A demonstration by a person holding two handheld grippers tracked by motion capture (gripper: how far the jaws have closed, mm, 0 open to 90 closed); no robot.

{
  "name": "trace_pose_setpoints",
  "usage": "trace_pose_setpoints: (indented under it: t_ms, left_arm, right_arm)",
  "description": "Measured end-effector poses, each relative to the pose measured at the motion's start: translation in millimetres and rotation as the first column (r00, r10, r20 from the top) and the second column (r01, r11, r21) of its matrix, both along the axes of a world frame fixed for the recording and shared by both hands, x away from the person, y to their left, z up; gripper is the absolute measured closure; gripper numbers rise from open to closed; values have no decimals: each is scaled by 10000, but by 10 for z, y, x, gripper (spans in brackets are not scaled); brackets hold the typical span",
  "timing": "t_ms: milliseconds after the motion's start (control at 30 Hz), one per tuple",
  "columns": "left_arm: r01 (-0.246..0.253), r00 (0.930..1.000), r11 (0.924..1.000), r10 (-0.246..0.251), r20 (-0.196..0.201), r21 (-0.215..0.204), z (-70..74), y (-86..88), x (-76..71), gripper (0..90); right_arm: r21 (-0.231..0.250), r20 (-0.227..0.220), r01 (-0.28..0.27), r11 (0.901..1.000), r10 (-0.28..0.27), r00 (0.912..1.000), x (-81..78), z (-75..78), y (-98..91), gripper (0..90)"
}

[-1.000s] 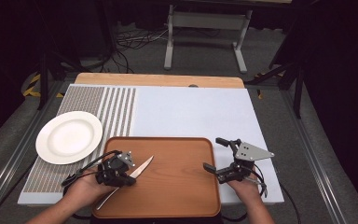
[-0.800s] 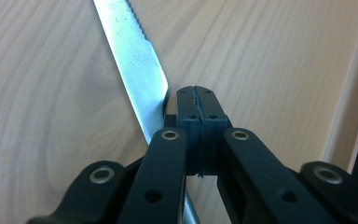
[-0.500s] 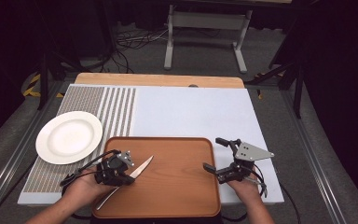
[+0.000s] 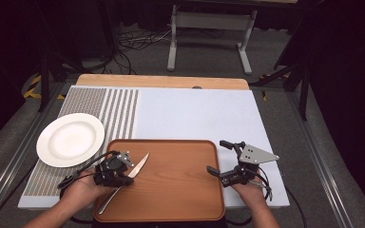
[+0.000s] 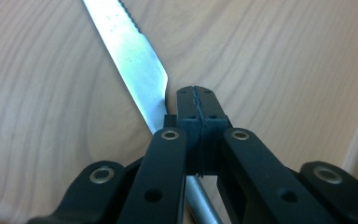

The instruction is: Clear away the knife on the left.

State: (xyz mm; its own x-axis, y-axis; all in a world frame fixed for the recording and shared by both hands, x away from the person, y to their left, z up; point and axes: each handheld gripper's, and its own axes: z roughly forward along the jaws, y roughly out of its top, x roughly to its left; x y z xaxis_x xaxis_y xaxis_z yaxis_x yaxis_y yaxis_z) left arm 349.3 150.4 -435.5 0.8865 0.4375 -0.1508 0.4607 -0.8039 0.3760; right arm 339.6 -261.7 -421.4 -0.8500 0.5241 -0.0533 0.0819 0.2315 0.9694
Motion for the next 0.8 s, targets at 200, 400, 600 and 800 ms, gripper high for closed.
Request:
trace_pose_setpoints:
  t_ms: [200,400,600,800]
  left_arm:
    - [-175,9998,9998,175,36,-14,-2,60,18,900]
    - [-345,9994,9994,345,47,-61,-7,100,29,900]
    - [-535,9986,9986,535,17,-49,-7,147,36,900]
    - [-711,9974,9974,712,64,-91,-11,200,39,900]
  right_arm:
    - [22,-11,-3,10000,3,10000,2,-2,1,14]
    - [-3,-17,-1,10000,1,10000,4,-5,7,14]
    - [3,-22,5,10000,-5,10000,3,-5,6,14]
    - [-15,-31,-3,10000,3,10000,3,-5,7,14]
